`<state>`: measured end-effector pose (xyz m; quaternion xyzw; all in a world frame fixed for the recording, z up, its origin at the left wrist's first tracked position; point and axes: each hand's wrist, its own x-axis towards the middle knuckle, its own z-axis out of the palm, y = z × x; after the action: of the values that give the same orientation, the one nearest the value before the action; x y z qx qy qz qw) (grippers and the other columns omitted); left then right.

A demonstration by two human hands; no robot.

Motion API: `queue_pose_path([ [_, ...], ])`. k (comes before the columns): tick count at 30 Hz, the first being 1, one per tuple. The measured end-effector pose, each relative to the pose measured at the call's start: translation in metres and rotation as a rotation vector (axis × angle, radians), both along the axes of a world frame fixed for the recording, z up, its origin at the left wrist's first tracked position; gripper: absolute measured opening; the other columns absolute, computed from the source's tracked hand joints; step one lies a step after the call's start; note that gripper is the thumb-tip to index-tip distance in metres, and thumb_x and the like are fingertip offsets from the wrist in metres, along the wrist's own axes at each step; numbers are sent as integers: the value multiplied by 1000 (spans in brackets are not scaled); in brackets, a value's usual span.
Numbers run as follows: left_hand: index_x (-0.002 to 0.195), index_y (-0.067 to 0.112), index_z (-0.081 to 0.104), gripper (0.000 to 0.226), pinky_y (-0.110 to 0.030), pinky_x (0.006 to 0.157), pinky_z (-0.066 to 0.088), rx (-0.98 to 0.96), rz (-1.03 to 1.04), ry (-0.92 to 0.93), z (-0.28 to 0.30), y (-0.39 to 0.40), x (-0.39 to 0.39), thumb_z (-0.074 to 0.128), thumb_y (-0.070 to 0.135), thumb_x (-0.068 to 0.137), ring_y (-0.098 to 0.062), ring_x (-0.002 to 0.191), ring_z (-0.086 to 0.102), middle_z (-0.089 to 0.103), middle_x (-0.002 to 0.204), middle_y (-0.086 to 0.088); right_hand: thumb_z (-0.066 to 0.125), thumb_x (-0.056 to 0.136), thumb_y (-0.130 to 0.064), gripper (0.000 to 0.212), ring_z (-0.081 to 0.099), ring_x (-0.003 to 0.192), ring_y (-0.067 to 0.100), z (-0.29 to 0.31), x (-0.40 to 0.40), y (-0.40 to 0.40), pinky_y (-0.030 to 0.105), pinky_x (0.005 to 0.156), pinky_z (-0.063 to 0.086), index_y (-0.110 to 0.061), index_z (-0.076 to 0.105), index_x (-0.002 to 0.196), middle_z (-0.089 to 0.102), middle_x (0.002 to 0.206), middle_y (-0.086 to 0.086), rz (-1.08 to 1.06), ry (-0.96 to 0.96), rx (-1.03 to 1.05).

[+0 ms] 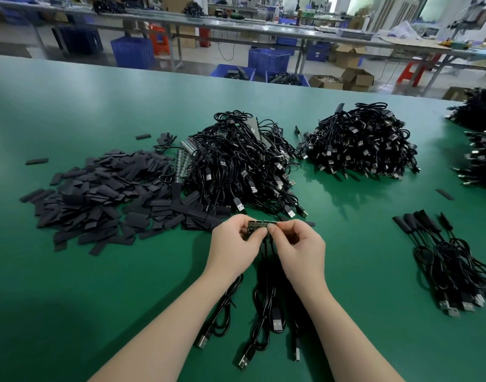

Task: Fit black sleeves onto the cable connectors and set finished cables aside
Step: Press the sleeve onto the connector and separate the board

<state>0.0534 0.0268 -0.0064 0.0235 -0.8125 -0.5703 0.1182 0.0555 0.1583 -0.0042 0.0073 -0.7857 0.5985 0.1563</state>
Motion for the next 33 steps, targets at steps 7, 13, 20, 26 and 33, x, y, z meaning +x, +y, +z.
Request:
queue_pose_path([
  [7,78,29,66,12,-20,61,52,-10,13,9,0,2,3,72,21,84,-3,65,61,67,75,18,73,87,-13,23,61,67,-3,1,1,-2,7,64,44,-29,67,72,69,75,-20,-7,6,13],
  [13,78,27,67,10,-19,58,50,-5,22,25,0,2,3,72,20,84,-4,64,61,68,73,15,74,87,-13,22,62,67,-3,1,1,-4,8,64,45,-28,67,72,69,74,-21,-9,-3,1],
  [20,82,28,73,13,-21,75,56,201,-189,-55,7,-14,0,76,15,83,-6,79,70,75,83,9,76,86,-18,8,60,65,3,8,-1,14,15,64,49,-22,75,80,70,70,-9,195,-158,-173],
  [26,88,23,78,12,-23,80,56,290,-305,-88,12,-22,-1,75,12,85,-11,83,71,77,90,1,75,86,-19,14,56,61,7,13,-2,16,18,61,49,-27,77,74,65,65,-7,285,-204,-244],
  [33,94,22,77,10,-41,92,53,259,-360,-147,11,-25,-3,72,16,87,-31,96,69,75,95,-8,75,86,-15,15,54,65,9,15,-2,21,20,64,48,-24,76,75,63,69,-3,376,-204,-228],
])
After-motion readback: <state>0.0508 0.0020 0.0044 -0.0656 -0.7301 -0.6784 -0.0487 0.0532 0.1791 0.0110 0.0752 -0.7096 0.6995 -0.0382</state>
